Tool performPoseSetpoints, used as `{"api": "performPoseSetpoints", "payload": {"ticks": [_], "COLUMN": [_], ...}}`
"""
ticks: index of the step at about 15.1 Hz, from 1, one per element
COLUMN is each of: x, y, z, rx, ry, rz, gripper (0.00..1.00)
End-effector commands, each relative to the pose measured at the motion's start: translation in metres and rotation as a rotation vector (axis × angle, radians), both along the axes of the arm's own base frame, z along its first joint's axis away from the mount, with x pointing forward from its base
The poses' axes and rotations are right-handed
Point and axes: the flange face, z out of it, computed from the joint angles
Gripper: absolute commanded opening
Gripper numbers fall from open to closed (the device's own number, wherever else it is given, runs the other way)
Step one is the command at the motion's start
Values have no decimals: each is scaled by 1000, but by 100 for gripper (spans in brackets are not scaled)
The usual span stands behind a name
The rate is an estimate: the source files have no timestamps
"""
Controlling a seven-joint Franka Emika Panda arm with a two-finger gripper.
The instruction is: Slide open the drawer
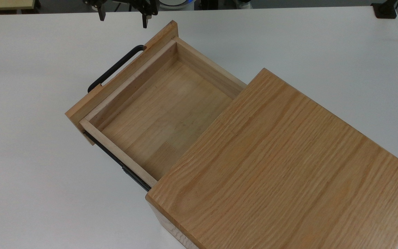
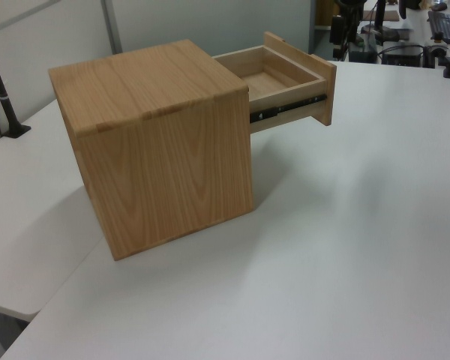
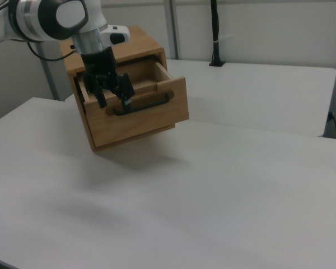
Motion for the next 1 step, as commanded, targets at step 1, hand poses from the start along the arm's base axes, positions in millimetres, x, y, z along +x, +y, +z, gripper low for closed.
{"api": "performPoseSetpoints", "payload": {"ticks": [1], "x": [-5], "y": [1], "z": [0], "rx": [2], "ry": [2], "rz": [20], "gripper": [100]}}
